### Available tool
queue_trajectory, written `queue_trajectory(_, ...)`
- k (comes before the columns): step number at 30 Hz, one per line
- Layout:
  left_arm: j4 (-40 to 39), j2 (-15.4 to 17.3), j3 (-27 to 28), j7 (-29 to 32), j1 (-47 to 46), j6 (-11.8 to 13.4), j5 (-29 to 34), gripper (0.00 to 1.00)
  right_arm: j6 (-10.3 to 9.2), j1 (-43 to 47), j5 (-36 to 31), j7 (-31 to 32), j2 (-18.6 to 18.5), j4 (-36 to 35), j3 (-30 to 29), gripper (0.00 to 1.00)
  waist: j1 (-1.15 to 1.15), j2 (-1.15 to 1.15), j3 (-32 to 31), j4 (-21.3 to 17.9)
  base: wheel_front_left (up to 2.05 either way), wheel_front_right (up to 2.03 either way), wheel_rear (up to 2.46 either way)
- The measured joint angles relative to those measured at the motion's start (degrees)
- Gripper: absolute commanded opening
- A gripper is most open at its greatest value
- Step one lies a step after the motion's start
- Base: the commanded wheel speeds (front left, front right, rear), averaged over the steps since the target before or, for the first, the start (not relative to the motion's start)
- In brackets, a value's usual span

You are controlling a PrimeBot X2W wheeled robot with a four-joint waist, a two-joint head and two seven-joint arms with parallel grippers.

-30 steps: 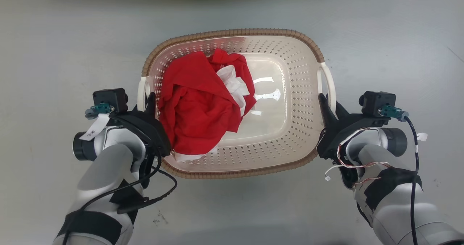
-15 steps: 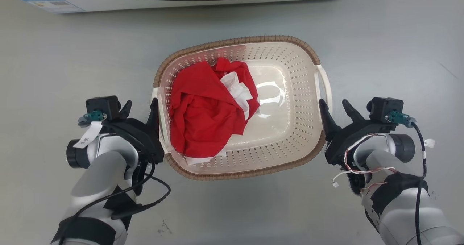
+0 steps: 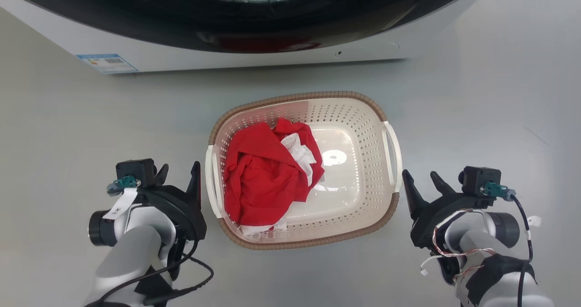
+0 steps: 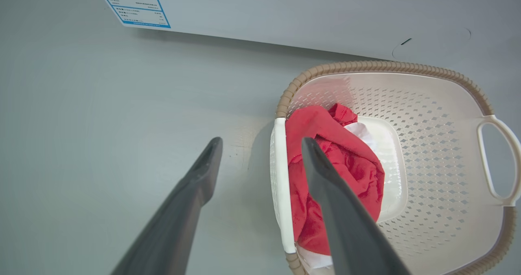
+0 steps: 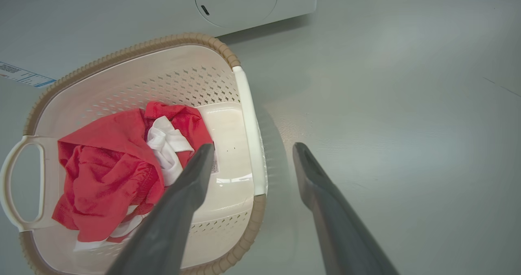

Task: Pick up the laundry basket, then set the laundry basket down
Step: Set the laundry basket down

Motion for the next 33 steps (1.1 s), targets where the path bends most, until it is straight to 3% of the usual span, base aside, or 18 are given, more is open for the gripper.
queue_trajectory(14,-3.9,1.3,-0.9,-0.4,7.8,0.1,1.4,1.0,0.18,7.3,0.0,-0.3,-0.8,-3.4,-0.5,1.0,0.0,0.0,-11.6,-0.3,0.0,0.0,0.0)
queue_trajectory(21,-8.9,1.9,0.0,-0.4,12.7,1.6,2.2,1.0,0.15,11.4,-0.4,-0.3,-2.1,-7.7,-2.1,1.0,0.0,0.0,-17.5,-0.7,0.0,0.0,0.0)
queue_trajectory(33,-21.7,3.6,1.1,-0.4,22.5,4.7,5.6,1.0,-2.96,20.0,-3.3,-0.3,-4.0,-18.6,-4.9,1.0,0.0,0.0,-26.9,-1.3,0.0,0.0,0.0)
